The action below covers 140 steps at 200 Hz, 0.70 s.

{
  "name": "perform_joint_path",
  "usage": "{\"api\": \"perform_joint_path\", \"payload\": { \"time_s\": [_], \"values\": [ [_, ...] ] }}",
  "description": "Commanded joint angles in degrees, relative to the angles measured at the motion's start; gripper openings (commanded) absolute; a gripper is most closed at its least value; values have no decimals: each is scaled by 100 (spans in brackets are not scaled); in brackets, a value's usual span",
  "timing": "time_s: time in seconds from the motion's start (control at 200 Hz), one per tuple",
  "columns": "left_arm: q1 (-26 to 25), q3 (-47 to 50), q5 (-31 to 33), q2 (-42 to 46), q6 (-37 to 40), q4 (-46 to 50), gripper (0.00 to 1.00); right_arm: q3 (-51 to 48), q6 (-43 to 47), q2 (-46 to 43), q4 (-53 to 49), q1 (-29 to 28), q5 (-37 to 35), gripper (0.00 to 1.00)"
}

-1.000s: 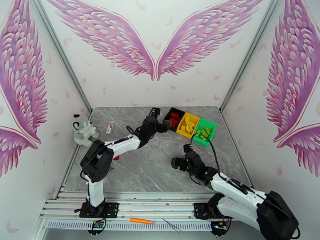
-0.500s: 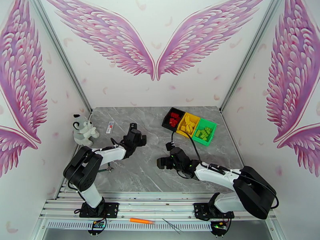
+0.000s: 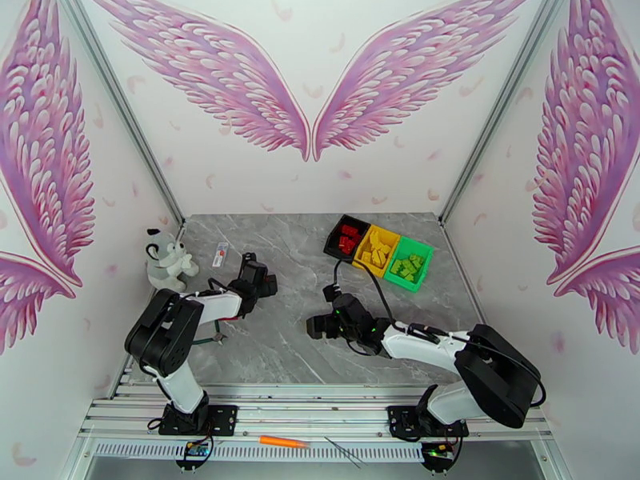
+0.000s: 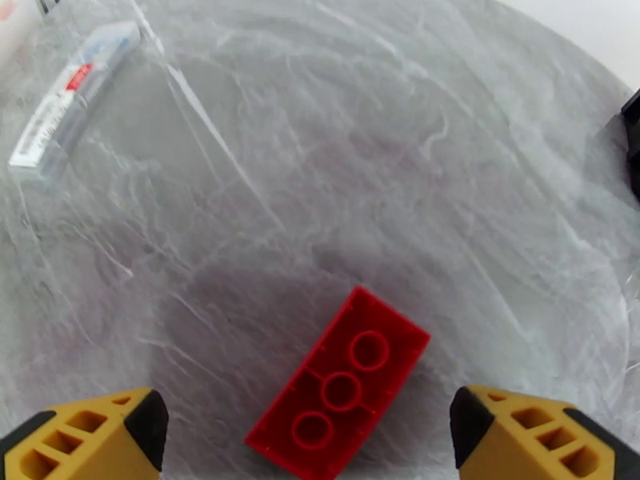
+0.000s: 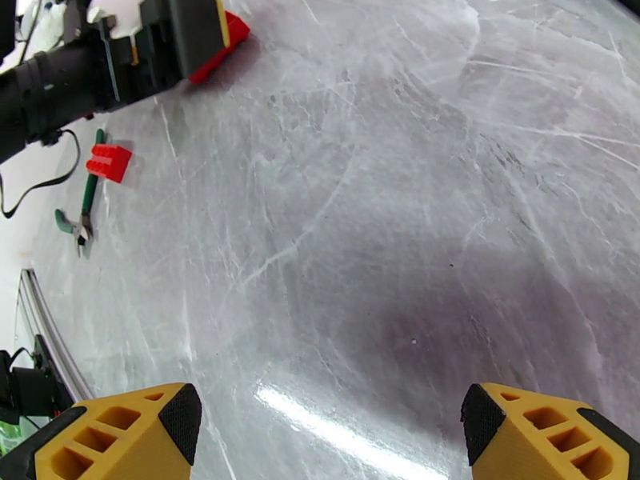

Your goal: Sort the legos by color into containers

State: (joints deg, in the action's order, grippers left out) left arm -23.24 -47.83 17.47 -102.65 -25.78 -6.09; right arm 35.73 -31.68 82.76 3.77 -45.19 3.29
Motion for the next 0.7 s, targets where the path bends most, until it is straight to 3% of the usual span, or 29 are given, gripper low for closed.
{"api": "perform_joint_path", "payload": {
  "time_s": [0.0, 0.315, 0.695],
  "values": [
    [15, -314, -337, -289, 106, 71, 96, 83, -10, -187, -43, -56, -23, 92],
    [-66, -600, -350, -476, 347, 196, 82, -3, -6, -304, -114, -52, -203, 92],
    [-323, -988, 79, -668, 495, 669, 50, -92, 58, -646, -396, -23, -687, 92]
  ]
}}
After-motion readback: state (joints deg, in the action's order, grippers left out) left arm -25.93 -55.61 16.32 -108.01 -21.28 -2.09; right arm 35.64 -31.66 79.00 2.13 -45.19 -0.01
